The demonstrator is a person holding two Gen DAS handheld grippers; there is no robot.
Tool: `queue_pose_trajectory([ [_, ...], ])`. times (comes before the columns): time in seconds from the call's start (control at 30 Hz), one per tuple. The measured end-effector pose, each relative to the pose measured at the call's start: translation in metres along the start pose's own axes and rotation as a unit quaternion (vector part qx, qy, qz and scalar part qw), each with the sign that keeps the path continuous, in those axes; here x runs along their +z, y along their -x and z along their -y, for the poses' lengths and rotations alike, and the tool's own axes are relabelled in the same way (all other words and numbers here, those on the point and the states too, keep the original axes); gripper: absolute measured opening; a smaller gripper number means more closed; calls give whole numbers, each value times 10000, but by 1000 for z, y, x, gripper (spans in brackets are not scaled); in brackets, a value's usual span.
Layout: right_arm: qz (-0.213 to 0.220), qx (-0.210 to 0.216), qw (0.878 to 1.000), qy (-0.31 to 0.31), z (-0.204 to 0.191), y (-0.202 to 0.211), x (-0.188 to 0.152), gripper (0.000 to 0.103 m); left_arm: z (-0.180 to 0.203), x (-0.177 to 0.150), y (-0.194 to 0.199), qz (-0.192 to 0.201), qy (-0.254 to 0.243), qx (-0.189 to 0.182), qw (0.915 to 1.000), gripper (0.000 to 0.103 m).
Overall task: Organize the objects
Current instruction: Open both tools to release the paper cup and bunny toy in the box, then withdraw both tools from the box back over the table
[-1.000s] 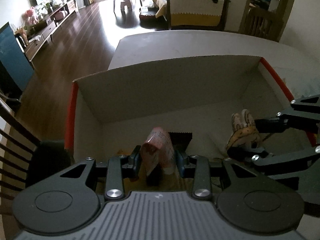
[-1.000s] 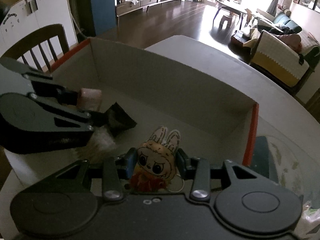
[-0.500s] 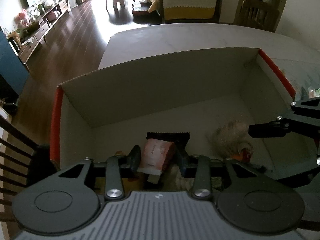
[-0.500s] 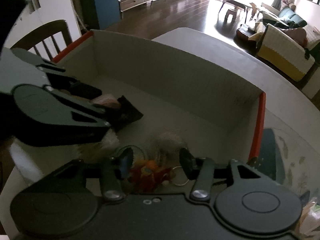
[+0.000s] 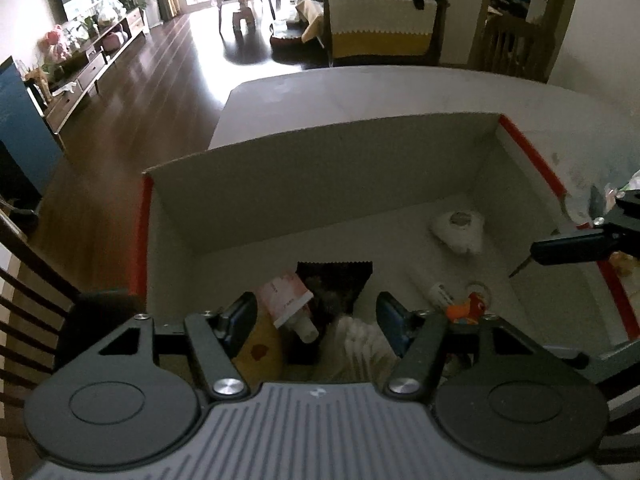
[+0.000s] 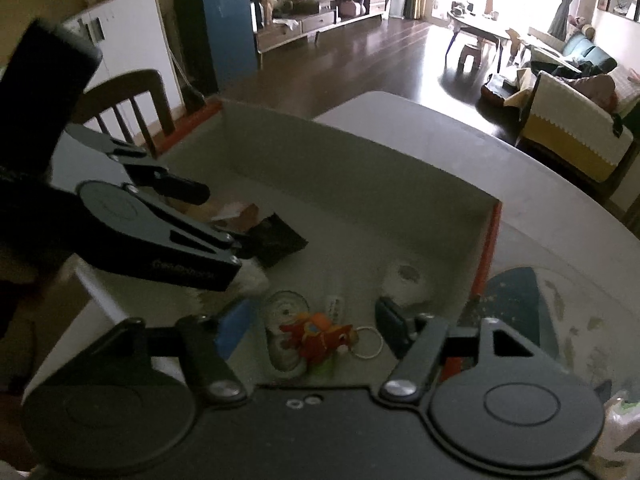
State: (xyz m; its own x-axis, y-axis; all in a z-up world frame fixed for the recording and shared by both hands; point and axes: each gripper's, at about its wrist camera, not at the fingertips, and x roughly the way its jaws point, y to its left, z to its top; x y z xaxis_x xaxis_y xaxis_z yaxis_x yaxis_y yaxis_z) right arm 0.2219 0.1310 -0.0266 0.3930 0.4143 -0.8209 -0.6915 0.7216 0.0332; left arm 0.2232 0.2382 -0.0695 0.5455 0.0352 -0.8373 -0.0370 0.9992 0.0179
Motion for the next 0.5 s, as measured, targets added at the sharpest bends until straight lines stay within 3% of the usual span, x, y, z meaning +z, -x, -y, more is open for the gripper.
queue_pose_trajectory([
  [0.5,613,191,9978,-168,5,69,-22,79,5,-17,58,426,130,-194,9988,69],
])
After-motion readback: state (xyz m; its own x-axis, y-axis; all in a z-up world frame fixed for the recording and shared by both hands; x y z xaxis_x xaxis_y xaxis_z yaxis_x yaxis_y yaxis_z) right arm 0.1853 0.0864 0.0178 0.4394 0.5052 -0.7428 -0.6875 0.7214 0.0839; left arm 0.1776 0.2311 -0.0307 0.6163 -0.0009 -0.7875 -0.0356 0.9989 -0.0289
